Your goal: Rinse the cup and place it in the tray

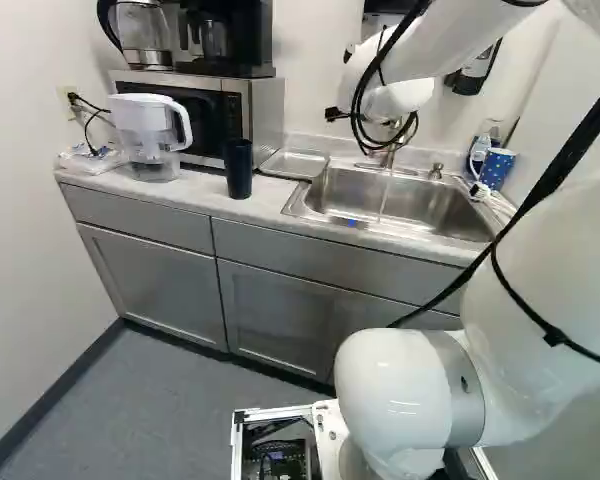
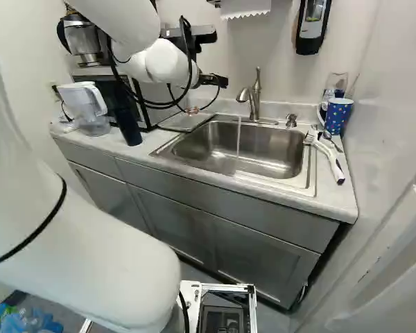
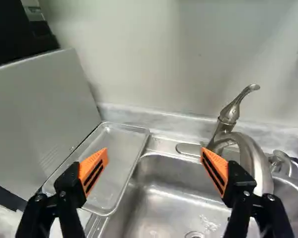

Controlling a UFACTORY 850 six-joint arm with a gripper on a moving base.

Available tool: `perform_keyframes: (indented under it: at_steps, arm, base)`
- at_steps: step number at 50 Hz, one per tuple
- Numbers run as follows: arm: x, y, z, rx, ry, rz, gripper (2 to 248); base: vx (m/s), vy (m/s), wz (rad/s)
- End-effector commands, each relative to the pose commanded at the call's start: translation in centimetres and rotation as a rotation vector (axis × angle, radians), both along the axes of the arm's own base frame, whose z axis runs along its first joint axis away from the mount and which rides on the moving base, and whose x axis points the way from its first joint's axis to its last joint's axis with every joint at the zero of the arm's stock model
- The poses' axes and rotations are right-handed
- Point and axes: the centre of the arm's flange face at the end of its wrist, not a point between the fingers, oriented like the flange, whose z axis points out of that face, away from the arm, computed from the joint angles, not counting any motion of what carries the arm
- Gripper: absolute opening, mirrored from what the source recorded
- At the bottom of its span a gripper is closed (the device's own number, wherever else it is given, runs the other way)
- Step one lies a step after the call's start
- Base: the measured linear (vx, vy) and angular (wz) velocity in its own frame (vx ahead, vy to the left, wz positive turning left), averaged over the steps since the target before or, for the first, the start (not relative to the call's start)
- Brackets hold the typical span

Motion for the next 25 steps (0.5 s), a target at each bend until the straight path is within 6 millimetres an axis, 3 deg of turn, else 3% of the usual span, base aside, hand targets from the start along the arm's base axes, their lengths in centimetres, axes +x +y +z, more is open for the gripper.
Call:
perform_keyframes:
  at_steps: [25]
  arm:
    - [-0.7, 0.1, -1.5, 0.024, 0.181, 0.000, 247]
  base:
    - [0.000, 0.000, 0.000]
